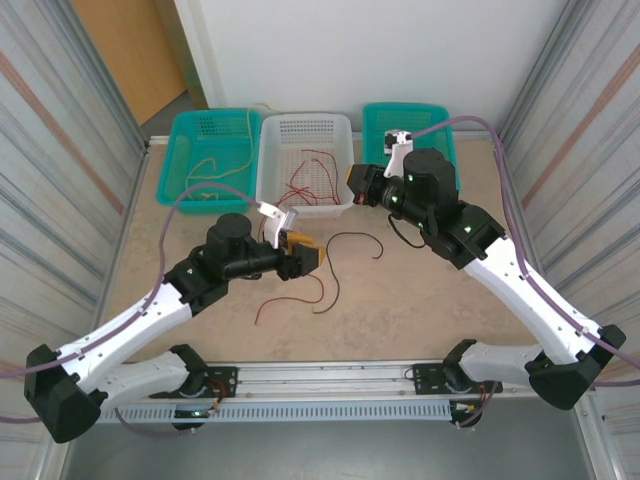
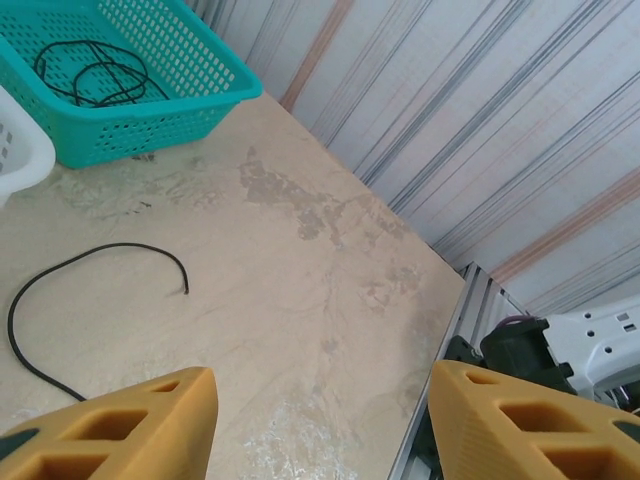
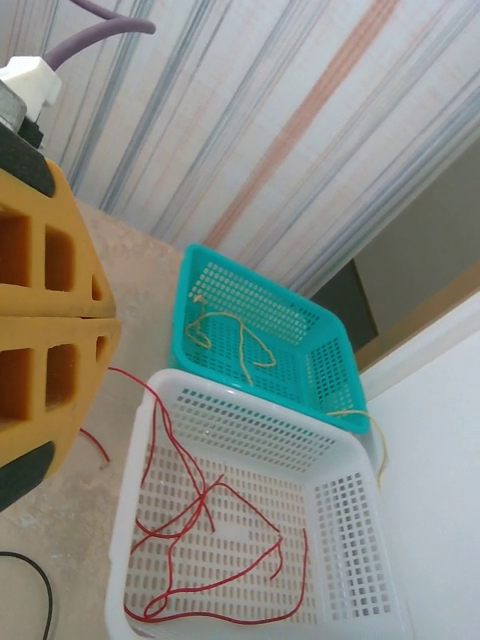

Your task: Untangle the cables

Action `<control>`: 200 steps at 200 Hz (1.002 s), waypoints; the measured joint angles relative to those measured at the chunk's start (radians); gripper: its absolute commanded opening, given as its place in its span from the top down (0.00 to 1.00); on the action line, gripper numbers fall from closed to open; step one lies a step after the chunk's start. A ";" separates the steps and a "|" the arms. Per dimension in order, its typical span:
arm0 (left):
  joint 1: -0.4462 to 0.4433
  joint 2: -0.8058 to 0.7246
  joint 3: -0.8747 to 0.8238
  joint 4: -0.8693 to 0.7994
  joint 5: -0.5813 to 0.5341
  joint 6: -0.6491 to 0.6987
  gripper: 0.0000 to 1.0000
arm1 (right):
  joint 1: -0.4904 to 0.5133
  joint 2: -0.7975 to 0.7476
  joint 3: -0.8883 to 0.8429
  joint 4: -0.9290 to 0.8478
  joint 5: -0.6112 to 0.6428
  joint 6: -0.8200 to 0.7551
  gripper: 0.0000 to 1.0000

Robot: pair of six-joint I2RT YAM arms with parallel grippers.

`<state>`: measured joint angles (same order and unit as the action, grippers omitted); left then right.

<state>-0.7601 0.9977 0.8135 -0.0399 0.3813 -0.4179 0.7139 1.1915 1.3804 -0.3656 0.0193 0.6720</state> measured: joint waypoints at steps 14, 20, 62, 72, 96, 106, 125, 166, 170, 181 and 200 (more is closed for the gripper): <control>0.002 0.000 0.000 -0.008 -0.025 -0.002 0.41 | 0.003 0.001 -0.005 -0.017 0.010 0.002 0.66; 0.005 -0.002 0.000 -0.017 -0.039 -0.006 0.42 | 0.005 0.001 -0.018 -0.021 0.016 0.006 0.57; 0.090 -0.032 -0.008 -0.127 -0.132 -0.040 0.44 | 0.040 0.101 -0.149 -0.137 0.085 0.059 0.45; 0.104 -0.045 -0.014 -0.157 -0.150 -0.048 0.44 | 0.064 0.151 -0.183 -0.167 0.101 0.070 0.46; 0.106 -0.085 -0.046 -0.209 -0.174 -0.059 0.44 | 0.114 0.261 -0.254 -0.225 0.116 0.097 0.52; 0.106 -0.101 -0.061 -0.227 -0.177 -0.063 0.44 | 0.128 0.307 -0.266 -0.242 0.115 0.106 0.53; 0.106 -0.114 -0.078 -0.254 -0.190 -0.077 0.46 | 0.154 0.394 -0.268 -0.253 0.114 0.112 0.56; 0.106 -0.118 -0.100 -0.279 -0.211 -0.101 0.49 | 0.215 0.546 -0.264 -0.253 0.112 0.127 0.63; 0.106 -0.118 -0.102 -0.279 -0.211 -0.103 0.48 | 0.216 0.557 -0.264 -0.252 0.112 0.129 0.63; 0.106 -0.118 -0.107 -0.286 -0.216 -0.105 0.49 | 0.215 0.584 -0.264 -0.249 0.113 0.129 0.65; 0.106 -0.119 -0.107 -0.306 -0.226 -0.107 0.49 | 0.213 0.619 -0.260 -0.245 0.114 0.129 0.67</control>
<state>-0.6537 0.8791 0.7063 -0.3454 0.1551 -0.5247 0.9272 1.8107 1.1206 -0.6106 0.1329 0.8005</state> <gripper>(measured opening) 0.513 0.341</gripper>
